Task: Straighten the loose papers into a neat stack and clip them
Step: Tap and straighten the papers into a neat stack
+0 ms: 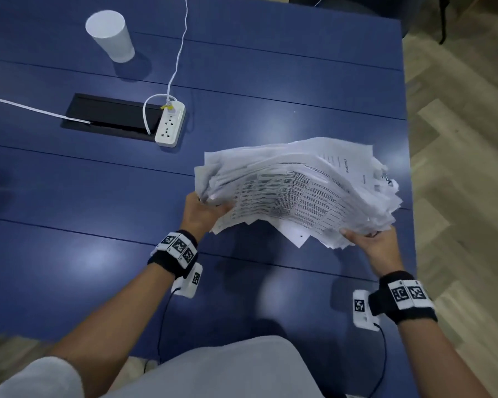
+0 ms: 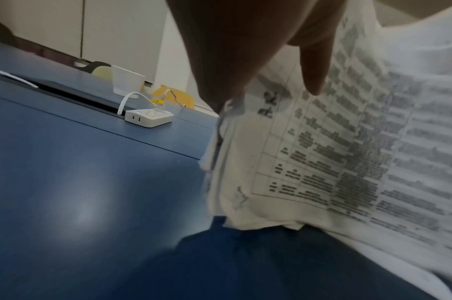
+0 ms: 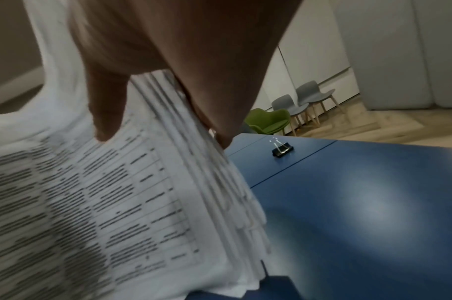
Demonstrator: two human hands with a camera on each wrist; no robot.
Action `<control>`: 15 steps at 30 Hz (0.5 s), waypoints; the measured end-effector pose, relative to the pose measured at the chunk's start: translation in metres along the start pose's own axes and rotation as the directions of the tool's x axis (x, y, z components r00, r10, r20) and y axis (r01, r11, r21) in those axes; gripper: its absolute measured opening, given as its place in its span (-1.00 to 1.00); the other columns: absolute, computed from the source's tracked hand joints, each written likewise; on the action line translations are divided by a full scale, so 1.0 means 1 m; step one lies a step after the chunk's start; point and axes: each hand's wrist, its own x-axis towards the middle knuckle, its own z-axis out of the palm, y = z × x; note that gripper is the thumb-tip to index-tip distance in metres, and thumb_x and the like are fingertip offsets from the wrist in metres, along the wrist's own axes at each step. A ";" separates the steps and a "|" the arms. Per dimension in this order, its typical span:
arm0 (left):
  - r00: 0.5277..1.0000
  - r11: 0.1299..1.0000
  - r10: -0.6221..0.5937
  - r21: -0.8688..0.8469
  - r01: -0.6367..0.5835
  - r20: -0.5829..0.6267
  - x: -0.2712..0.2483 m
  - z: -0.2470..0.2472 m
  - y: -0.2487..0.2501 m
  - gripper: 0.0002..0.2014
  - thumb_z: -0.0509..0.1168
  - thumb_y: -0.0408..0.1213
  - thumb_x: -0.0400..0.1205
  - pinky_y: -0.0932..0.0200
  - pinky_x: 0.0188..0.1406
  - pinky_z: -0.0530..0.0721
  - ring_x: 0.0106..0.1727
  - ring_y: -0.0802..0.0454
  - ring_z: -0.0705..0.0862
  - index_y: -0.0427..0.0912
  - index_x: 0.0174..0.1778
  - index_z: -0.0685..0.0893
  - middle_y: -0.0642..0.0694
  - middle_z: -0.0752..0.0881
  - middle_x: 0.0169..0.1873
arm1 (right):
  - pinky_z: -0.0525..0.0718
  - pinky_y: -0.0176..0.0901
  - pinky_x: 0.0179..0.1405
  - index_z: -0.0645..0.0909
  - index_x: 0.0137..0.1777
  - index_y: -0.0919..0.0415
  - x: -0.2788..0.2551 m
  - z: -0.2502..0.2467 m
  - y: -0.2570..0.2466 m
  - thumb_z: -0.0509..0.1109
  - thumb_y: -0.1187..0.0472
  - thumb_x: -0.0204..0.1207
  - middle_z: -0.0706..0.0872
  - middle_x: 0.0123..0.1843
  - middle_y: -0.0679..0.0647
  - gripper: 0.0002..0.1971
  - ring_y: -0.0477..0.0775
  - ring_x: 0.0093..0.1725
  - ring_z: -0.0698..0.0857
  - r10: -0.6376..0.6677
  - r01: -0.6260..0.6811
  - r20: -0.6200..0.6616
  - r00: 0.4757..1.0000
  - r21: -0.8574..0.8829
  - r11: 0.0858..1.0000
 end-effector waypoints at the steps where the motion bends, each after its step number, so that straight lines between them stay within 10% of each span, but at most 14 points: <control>1: 1.000 1.000 -0.004 0.024 0.003 0.023 0.002 -0.003 -0.003 -0.64 0.57 -0.49 0.39 0.22 -0.05 0.79 -0.14 0.39 0.75 -0.08 0.02 0.70 0.09 0.76 -0.09 | 0.74 -0.07 0.14 0.77 -0.02 0.02 0.002 -0.005 0.002 0.67 0.34 0.24 0.85 0.03 0.01 -0.66 0.05 0.07 0.81 0.017 -0.017 0.010 1.000 -0.006 1.000; 4: 0.995 0.997 -0.025 0.073 0.018 0.098 0.013 -0.011 -0.009 -0.57 0.61 -0.49 0.33 0.16 -0.03 0.78 -0.07 0.31 0.77 0.08 -0.07 0.67 0.02 0.77 -0.05 | 0.76 -0.08 0.09 0.79 -0.07 0.07 0.004 -0.006 0.000 0.73 0.07 0.11 0.86 -0.05 -0.02 -0.63 0.01 -0.01 0.82 0.066 -0.066 -0.012 0.998 0.016 0.998; 8: 0.999 0.995 -0.003 0.100 -0.001 0.038 0.022 0.002 -0.012 -0.71 0.57 -0.48 0.38 -0.06 -0.03 0.78 -0.14 0.17 0.78 -0.01 -0.13 0.75 0.03 0.80 -0.17 | 0.76 -0.18 0.11 0.64 0.27 0.26 0.011 0.021 0.008 0.57 0.48 0.36 0.79 0.13 0.07 -0.54 -0.06 0.08 0.80 0.102 -0.087 -0.127 0.987 0.119 0.989; 15: 0.980 0.997 -0.037 0.079 0.022 0.194 0.025 -0.007 -0.010 -0.58 0.53 -0.58 0.39 0.18 -0.05 0.79 -0.11 0.32 0.77 -0.11 0.08 0.68 0.26 0.82 -0.21 | 0.74 -0.37 -0.13 0.66 0.13 0.14 0.010 0.007 0.011 0.58 0.54 0.30 0.81 -0.01 -0.13 -0.55 -0.17 -0.01 0.80 0.162 -0.141 -0.132 0.978 0.155 0.978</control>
